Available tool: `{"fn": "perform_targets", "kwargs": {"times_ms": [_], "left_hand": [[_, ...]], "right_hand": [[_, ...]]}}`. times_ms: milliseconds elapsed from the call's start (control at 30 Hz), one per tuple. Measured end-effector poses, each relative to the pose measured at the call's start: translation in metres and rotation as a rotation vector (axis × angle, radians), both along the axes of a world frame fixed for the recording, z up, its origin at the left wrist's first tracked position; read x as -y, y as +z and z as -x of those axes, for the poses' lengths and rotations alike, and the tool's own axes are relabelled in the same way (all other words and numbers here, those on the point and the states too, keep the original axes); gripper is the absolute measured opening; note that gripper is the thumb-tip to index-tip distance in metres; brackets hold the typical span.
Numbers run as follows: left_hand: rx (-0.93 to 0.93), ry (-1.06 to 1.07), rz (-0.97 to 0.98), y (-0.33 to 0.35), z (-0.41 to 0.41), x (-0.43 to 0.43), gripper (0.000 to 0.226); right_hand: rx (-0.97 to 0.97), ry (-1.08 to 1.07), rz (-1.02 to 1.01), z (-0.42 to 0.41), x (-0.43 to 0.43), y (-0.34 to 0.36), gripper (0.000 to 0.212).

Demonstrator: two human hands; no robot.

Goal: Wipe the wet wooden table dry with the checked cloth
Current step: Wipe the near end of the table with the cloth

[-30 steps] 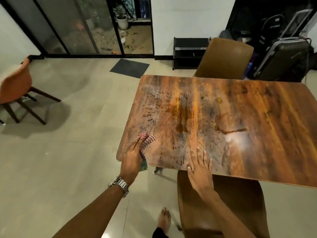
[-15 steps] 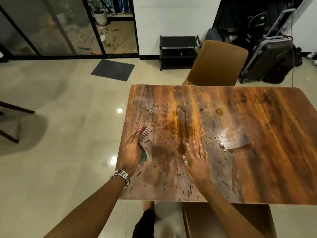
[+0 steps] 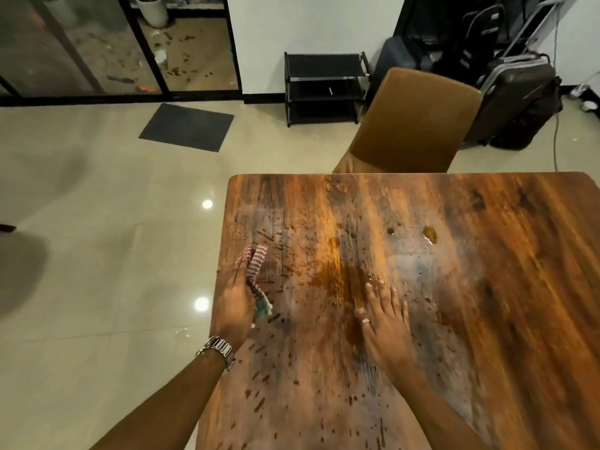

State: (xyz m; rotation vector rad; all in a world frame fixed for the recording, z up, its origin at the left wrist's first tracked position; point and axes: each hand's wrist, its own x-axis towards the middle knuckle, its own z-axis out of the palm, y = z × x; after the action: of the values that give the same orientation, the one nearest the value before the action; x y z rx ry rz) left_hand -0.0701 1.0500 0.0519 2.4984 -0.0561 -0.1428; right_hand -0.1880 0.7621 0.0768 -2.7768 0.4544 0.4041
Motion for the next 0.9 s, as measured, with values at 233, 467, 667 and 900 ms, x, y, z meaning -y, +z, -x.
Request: {"fn": "perform_targets", "kwargs": {"times_ms": [233,467,667,900], "left_hand": [[-0.088,-0.060,-0.133,-0.073,0.034,0.116,0.060],[-0.007,-0.428,-0.187,-0.094,0.044,0.284,0.063],[0.061,-0.492,-0.275,-0.090,-0.005,0.352,0.058],[-0.023,-0.299,-0.337,-0.088,-0.080,0.252,0.061]], "right_hand": [[0.065,-0.137,-0.101,0.012,0.047,-0.056,0.056],[0.100,-0.252,-0.025,0.019,0.113,-0.094,0.061],[0.070,-0.292,0.035,0.007,0.120,-0.104,0.055],[0.012,0.034,0.023,-0.079,0.082,-0.087,0.055]]}}
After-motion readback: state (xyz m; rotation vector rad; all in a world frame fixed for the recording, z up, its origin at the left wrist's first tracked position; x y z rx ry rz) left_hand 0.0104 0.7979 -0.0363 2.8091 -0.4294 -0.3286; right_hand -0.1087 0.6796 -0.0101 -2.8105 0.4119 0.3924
